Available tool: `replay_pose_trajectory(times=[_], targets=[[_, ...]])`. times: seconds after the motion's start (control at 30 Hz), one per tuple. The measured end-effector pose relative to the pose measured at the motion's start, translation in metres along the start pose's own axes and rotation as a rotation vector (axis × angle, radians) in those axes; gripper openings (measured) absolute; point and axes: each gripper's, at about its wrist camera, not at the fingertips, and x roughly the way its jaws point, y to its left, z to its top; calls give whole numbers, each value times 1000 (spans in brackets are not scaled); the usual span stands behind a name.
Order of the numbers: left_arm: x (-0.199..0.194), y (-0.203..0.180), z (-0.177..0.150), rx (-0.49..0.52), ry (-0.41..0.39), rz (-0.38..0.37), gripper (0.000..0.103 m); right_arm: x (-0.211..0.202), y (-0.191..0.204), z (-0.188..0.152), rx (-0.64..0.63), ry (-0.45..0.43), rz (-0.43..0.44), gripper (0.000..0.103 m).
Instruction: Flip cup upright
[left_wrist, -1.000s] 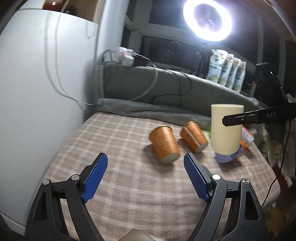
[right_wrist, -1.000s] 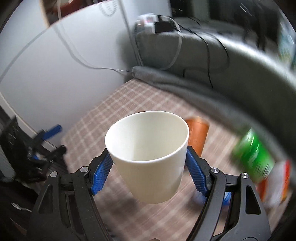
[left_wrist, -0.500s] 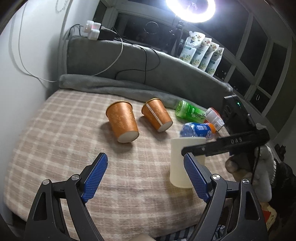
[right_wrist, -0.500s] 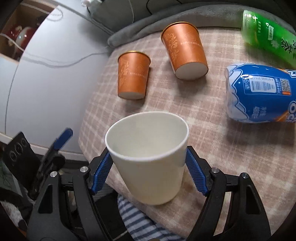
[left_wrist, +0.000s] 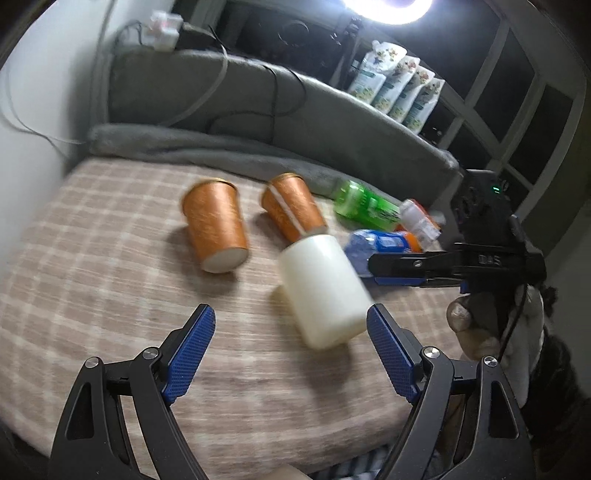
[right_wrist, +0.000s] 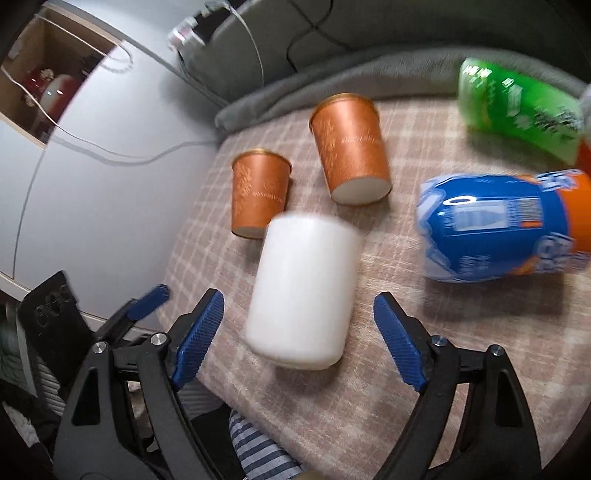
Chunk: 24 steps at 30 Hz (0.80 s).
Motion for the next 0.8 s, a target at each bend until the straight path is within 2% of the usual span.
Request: replay_pose_trajectory(times=[0.2, 0.3, 0.53, 0.73, 0.8], targets=[[42, 9, 17, -173, 142, -152, 83, -56, -2, -34, 10, -138, -47, 86], [61, 17, 23, -259, 187, -180, 83, -78, -6, -53, 21, -180, -71, 86], [90, 34, 27, -367, 261, -189, 83, -100, -18, -77, 57, -231, -106, 87], [97, 33, 29, -356, 284, -174, 82, -112, -24, -85, 78, -266, -111, 87], [99, 32, 31, -346, 291, -164, 78, -113, -27, -86, 86, -270, -115, 87]])
